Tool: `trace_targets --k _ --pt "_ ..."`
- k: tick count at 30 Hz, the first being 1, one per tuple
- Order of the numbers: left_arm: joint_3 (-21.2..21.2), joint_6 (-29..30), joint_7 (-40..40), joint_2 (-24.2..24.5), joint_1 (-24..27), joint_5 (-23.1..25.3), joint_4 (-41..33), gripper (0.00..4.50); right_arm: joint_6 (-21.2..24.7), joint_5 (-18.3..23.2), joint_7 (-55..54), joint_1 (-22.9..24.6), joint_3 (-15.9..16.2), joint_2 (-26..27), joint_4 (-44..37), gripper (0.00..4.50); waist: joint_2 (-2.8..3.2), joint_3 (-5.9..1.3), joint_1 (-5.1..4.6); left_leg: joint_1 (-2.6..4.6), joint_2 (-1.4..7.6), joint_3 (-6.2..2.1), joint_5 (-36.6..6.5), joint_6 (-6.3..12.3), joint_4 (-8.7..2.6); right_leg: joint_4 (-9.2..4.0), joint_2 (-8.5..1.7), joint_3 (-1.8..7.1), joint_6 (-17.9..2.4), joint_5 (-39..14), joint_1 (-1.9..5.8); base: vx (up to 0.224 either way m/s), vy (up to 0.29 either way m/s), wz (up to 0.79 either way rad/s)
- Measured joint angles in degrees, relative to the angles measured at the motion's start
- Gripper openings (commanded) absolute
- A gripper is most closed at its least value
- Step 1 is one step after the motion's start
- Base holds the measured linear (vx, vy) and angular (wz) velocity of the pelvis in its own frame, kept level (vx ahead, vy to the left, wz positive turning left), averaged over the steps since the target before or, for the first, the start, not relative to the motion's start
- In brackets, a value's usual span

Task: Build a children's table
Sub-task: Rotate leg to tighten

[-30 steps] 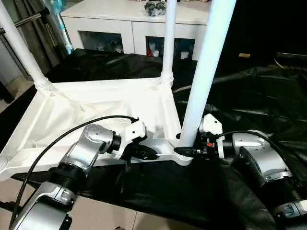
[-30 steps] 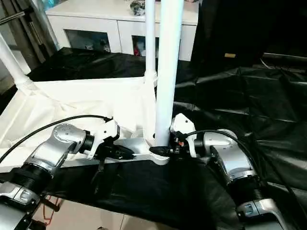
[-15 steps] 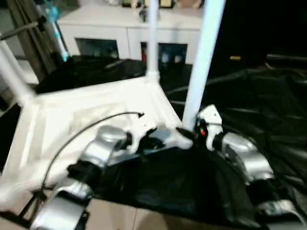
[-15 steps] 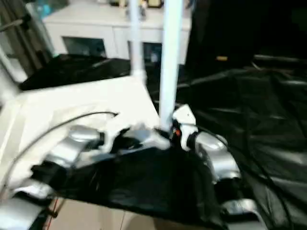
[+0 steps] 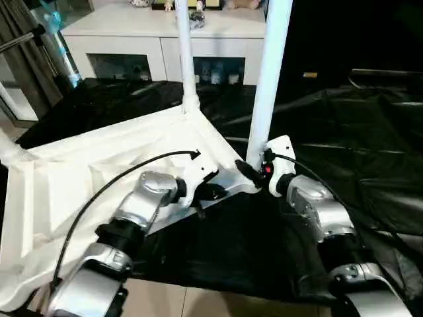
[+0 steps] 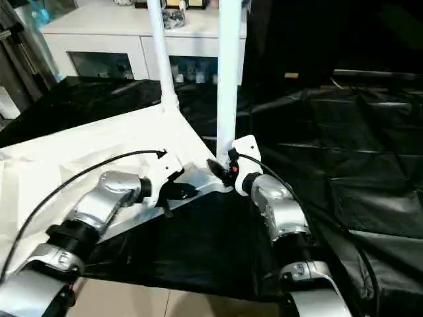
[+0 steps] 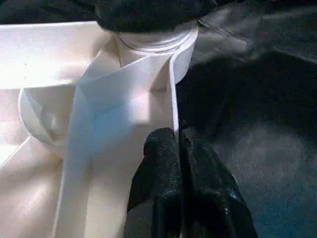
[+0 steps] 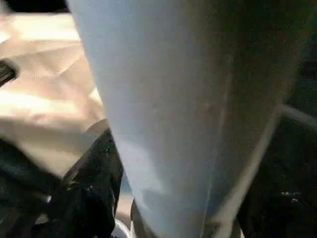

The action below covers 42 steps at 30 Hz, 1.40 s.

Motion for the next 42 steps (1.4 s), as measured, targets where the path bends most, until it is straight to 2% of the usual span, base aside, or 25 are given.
trace_targets --k 3,6,9,11,15,17,21,30,37,38,40,42 --pt "-0.89 -1.88 -4.54 2.20 1.16 -0.68 -2.36 0.00 -0.48 0.54 9.74 2.89 3.37 -5.84 -4.87 2.97 -0.11 -0.01 1.12 -0.01 0.06 0.07 0.01 0.01 -0.03 0.17 0.01 0.07 -0.13 0.62 0.02 0.018 -0.005 0.02" --pt "-1.37 -2.49 -8.74 3.92 1.99 -1.83 -4.32 0.00 -0.59 1.98 17.90 4.66 5.21 -10.19 -8.56 2.97 -0.24 0.00 2.41 -0.06 0.12 0.20 -0.05 -0.02 -0.22 0.42 0.02 0.14 -0.11 0.64 -0.14 0.090 -0.022 0.06" --pt "-1.74 -2.83 -11.90 5.34 2.06 -2.54 -5.58 0.00 0.09 2.38 23.72 4.92 6.86 -13.44 -11.30 2.97 -0.17 -0.09 3.27 -0.72 0.17 0.25 0.00 0.18 -0.25 0.95 0.04 0.12 -0.35 0.26 -0.97 0.047 -0.013 0.01" --pt "-2.00 -3.19 -13.19 5.87 2.13 -2.92 -5.93 0.00 0.15 2.39 26.37 5.08 7.60 -14.82 -12.06 2.97 -0.15 -0.10 4.04 -0.93 0.30 0.23 -0.02 0.24 -0.21 1.13 0.11 0.02 -0.41 0.21 -1.23 0.000 0.000 0.00" --pt "-2.51 -4.18 -14.97 7.06 2.33 -3.09 -5.96 0.00 0.83 2.61 29.04 5.44 8.78 -16.17 -13.35 2.97 -0.19 -0.08 4.55 -0.90 0.48 0.27 -0.02 0.24 -0.02 1.38 0.13 -0.05 -0.48 0.06 -1.23 0.000 0.000 0.00" --pt "-2.52 -4.28 -15.65 7.54 2.63 -3.12 -6.06 0.00 1.71 2.82 30.09 5.46 9.30 -16.49 -13.79 2.97 -0.24 -0.05 4.63 -0.85 0.55 0.36 0.00 0.22 0.16 1.51 0.13 -0.01 -0.47 0.07 -1.16 0.000 0.000 0.00" --pt "-2.64 -4.28 -15.87 8.02 2.93 -3.12 -6.16 0.00 1.87 2.56 30.30 5.30 9.85 -16.28 -13.69 2.65 -0.19 -0.01 4.43 -0.80 0.55 0.37 -0.20 -0.13 0.57 1.88 0.10 0.13 -0.46 0.06 -1.12 0.000 0.000 0.00" --pt "-2.79 -3.93 -16.14 8.03 3.12 -3.18 -6.30 0.00 1.95 2.76 29.44 5.87 9.86 -15.63 -14.92 2.17 -0.48 -0.14 4.12 -0.78 0.56 0.36 -0.16 -0.18 0.59 1.96 0.10 0.14 -0.45 0.06 -1.00 0.000 0.000 0.00" --pt "-2.51 -0.11 -13.57 6.35 3.28 -3.06 -6.16 0.00 2.88 2.84 26.38 8.01 7.68 -14.09 -15.41 2.06 -0.64 -0.52 4.09 -0.42 0.54 0.36 -0.16 -0.18 0.62 1.88 0.09 0.18 -0.38 0.02 -0.50 0.000 0.000 0.00" --pt "-2.23 0.87 -12.05 5.58 3.27 -2.80 -6.01 0.00 2.91 2.74 24.27 8.43 6.64 -13.03 -14.87 2.06 -0.64 -0.51 3.94 0.05 0.52 0.37 -0.17 -0.18 0.63 1.86 0.08 0.23 -0.19 -0.09 -0.23 0.000 0.000 0.00" --pt "-1.56 2.18 -8.61 4.09 3.25 -2.02 -5.60 0.00 2.91 2.19 19.27 8.03 5.12 -10.75 -12.75 2.06 -0.61 -0.52 3.45 0.26 0.48 0.36 -0.17 -0.19 0.64 1.78 0.07 0.25 0.13 -0.29 0.14 0.000 0.000 0.00" --pt "-0.26 3.26 -4.29 2.04 3.00 -1.68 -4.52 0.00 2.68 1.19 12.32 6.46 3.51 -7.69 -9.66 2.06 -0.50 -0.58 2.44 0.41 0.43 0.32 -0.17 -0.18 0.68 1.64 0.04 0.23 0.19 -0.33 0.09 -0.029 0.009 -0.03"
